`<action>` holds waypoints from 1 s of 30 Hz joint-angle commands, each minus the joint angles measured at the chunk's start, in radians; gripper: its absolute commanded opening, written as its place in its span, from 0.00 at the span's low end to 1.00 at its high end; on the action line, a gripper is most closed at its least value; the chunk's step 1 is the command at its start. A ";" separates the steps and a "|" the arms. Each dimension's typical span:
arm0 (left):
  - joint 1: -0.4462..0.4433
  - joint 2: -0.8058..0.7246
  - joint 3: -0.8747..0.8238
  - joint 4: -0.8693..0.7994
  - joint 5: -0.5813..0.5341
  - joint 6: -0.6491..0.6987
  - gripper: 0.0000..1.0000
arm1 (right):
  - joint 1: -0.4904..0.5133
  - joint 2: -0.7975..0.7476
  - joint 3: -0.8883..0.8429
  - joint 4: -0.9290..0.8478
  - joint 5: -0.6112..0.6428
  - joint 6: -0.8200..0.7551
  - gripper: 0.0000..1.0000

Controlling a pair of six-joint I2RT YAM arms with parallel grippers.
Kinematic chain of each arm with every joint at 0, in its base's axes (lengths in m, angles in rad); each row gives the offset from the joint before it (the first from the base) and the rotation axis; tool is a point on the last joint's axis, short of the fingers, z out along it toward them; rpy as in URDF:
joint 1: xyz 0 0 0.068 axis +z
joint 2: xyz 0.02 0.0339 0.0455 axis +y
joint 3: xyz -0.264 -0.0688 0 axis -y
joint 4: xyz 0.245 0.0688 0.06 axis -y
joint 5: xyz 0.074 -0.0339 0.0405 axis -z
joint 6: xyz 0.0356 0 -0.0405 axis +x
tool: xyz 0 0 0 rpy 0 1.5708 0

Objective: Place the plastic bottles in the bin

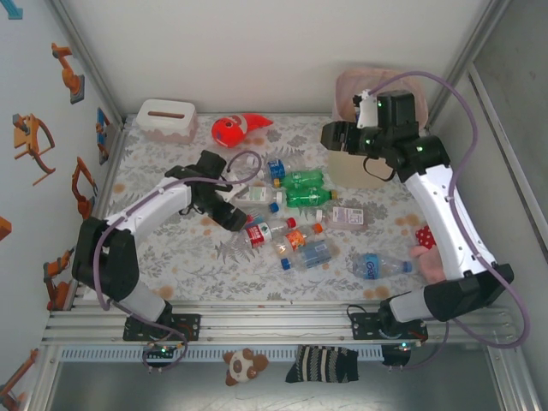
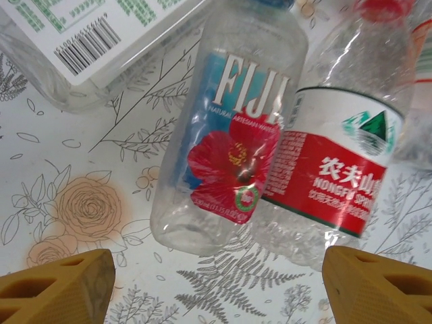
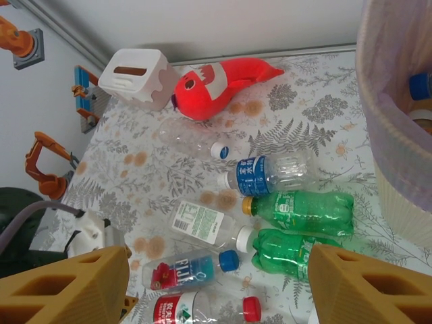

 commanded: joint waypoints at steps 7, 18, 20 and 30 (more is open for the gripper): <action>-0.012 0.088 0.092 -0.079 -0.030 0.112 0.80 | 0.006 -0.041 0.005 0.027 0.010 0.001 0.70; -0.021 0.174 0.124 -0.058 -0.003 0.104 0.78 | 0.005 -0.014 0.069 0.025 -0.001 0.022 0.70; -0.023 0.188 0.123 -0.058 0.010 0.102 0.78 | 0.007 -0.016 0.060 0.029 0.003 0.025 0.70; -0.036 0.241 0.135 -0.072 0.019 0.098 0.77 | 0.006 -0.044 0.008 0.049 0.018 0.030 0.70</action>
